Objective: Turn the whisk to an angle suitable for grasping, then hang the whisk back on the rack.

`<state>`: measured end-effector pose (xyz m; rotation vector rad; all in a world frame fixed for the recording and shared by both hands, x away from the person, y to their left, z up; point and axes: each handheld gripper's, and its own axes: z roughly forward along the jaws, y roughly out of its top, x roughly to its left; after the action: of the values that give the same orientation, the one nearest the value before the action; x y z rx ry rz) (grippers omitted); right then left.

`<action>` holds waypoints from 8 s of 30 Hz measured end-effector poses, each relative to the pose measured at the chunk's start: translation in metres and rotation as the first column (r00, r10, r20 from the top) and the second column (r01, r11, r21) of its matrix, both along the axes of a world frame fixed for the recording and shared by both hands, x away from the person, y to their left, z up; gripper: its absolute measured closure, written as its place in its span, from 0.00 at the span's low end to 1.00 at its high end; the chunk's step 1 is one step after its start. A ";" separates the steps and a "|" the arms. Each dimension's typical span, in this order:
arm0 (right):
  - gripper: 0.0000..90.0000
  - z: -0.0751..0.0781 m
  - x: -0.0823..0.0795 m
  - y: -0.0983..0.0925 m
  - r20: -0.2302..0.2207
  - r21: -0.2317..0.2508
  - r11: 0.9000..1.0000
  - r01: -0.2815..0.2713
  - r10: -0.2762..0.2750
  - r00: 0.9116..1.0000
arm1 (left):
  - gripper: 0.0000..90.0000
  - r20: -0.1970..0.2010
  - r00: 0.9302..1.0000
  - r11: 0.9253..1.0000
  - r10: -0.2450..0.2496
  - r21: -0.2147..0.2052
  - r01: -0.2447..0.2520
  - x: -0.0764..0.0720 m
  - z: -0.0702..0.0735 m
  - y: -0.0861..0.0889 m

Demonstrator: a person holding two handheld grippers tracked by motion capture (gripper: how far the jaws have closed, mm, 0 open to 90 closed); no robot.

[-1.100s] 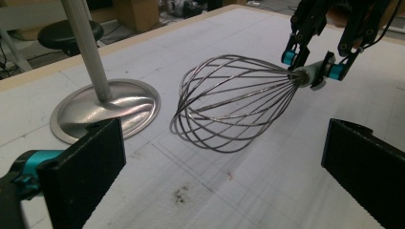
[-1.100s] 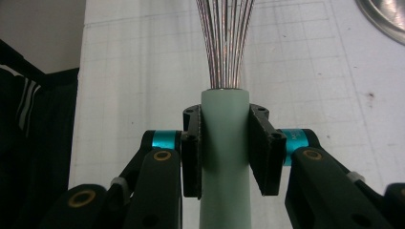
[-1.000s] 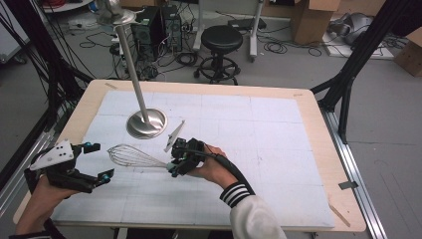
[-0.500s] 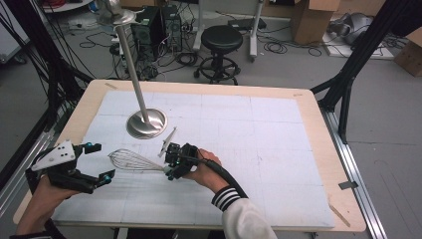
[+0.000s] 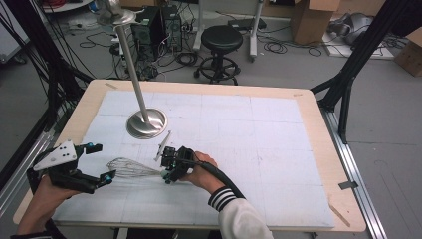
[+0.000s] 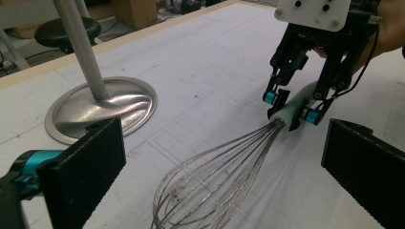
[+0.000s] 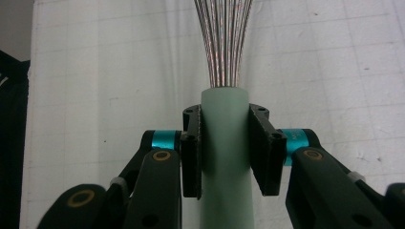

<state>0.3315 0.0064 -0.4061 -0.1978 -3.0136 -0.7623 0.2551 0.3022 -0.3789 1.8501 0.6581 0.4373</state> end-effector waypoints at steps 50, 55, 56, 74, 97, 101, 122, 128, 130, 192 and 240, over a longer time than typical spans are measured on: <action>0.01 0.065 -0.018 -0.162 0.092 0.389 0.912 0.128 -0.177 0.980 | 0.02 -0.012 1.000 1.000 -0.010 0.019 0.011 0.004 -0.002 -0.006; 0.01 0.066 -0.024 -0.189 0.105 0.403 0.902 0.153 -0.212 0.972 | 0.02 -0.011 1.000 1.000 -0.013 0.024 0.013 0.004 -0.002 -0.008; 0.01 0.066 -0.025 -0.194 0.106 0.410 0.898 0.159 -0.220 0.970 | 0.02 -0.010 1.000 1.000 -0.015 0.026 0.015 0.004 -0.002 -0.008; 0.01 0.053 -0.052 -0.282 0.099 0.546 0.779 0.309 -0.426 0.899 | 0.02 -0.013 1.000 1.000 0.000 0.028 0.000 0.003 -0.003 -0.004; 0.01 0.049 -0.068 -0.321 0.083 0.603 0.710 0.365 -0.511 0.856 | 0.02 -0.011 0.999 0.999 -0.030 0.023 0.030 0.005 0.000 -0.013; 0.01 0.049 -0.069 -0.323 0.079 0.613 0.700 0.365 -0.514 0.854 | 0.02 -0.013 0.999 0.999 -0.037 0.026 0.037 0.007 0.001 -0.017; 0.01 0.050 -0.069 -0.326 0.075 0.627 0.688 0.364 -0.518 0.852 | 0.02 -0.037 0.982 0.973 -0.187 0.127 0.191 0.028 0.033 -0.050; 0.01 0.050 -0.070 -0.324 0.073 0.624 0.693 0.362 -0.512 0.856 | 0.02 -0.061 0.970 0.952 -0.237 0.187 0.244 0.037 0.039 -0.063; 0.01 0.050 -0.070 -0.323 0.071 0.623 0.694 0.362 -0.511 0.857 | 0.02 -0.081 0.955 0.931 -0.287 0.210 0.298 0.042 0.043 -0.073; 0.01 0.052 -0.068 -0.315 0.078 0.626 0.704 0.334 -0.483 0.872 | 0.26 -0.409 0.778 0.531 -0.478 0.571 0.626 0.079 -0.021 -0.193; 0.01 0.050 -0.068 -0.316 0.067 0.625 0.702 0.341 -0.484 0.873 | 0.76 -0.474 0.771 0.457 -0.425 0.623 0.635 0.075 -0.028 -0.203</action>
<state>0.2635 -0.3096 -0.3558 -0.8393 -2.7380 -1.8482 0.3302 0.0993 -0.4072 2.8367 -0.0562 0.0119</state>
